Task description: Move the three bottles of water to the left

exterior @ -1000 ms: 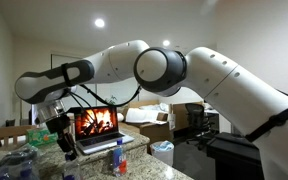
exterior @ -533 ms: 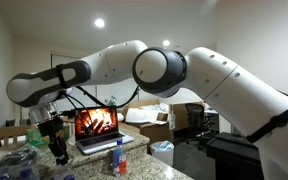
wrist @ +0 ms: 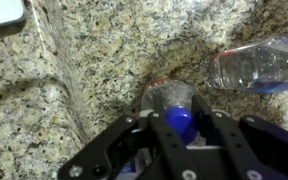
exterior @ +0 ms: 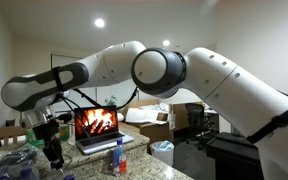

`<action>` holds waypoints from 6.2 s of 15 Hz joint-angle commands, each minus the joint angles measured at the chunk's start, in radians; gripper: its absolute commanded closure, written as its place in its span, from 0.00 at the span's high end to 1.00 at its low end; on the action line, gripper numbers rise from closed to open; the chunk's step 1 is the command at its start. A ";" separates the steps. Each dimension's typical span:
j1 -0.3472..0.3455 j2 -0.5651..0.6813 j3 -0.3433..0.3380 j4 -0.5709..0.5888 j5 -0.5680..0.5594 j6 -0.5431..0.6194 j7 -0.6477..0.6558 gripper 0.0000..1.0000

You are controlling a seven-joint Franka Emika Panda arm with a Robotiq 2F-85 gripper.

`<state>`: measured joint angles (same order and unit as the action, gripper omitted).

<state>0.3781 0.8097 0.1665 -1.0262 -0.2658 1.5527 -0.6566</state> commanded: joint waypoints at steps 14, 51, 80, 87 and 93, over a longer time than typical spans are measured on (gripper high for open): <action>-0.010 -0.191 -0.012 -0.223 0.004 0.046 0.050 0.15; -0.054 -0.226 0.049 -0.370 0.008 0.138 0.032 0.99; -0.333 -0.710 -0.065 -0.922 0.422 0.595 0.237 1.00; -0.367 -0.686 -0.131 -0.977 0.442 0.809 0.444 1.00; -0.363 -0.649 -0.182 -0.974 0.386 0.867 0.755 1.00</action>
<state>0.0143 0.1524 -0.0060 -1.9852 0.1459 2.3728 -0.0480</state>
